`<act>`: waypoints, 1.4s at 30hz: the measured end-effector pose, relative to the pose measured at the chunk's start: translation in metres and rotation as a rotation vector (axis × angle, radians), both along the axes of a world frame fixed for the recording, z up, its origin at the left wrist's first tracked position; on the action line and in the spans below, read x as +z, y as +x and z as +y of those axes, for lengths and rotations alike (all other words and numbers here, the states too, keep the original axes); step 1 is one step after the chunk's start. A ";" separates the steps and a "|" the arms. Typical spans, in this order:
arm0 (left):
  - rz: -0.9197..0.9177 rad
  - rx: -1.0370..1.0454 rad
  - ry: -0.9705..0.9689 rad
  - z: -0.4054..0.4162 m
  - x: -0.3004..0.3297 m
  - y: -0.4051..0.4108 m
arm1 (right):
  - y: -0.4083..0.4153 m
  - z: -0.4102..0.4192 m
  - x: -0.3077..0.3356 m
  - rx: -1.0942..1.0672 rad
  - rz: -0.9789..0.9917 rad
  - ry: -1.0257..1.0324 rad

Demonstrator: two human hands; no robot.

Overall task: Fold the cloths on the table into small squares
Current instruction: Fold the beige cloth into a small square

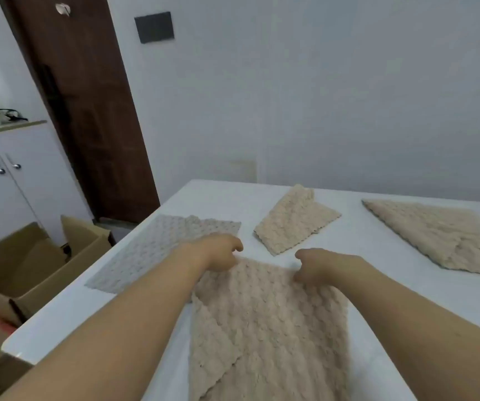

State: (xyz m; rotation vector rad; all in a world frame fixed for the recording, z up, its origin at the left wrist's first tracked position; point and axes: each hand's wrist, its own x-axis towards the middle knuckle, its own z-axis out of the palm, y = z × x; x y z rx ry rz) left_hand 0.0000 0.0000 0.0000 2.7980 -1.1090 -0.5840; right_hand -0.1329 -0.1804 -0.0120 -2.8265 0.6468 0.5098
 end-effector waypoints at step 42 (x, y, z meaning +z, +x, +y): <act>0.548 0.014 0.077 0.059 -0.007 -0.146 | -0.124 -0.010 0.028 -0.040 0.247 -0.023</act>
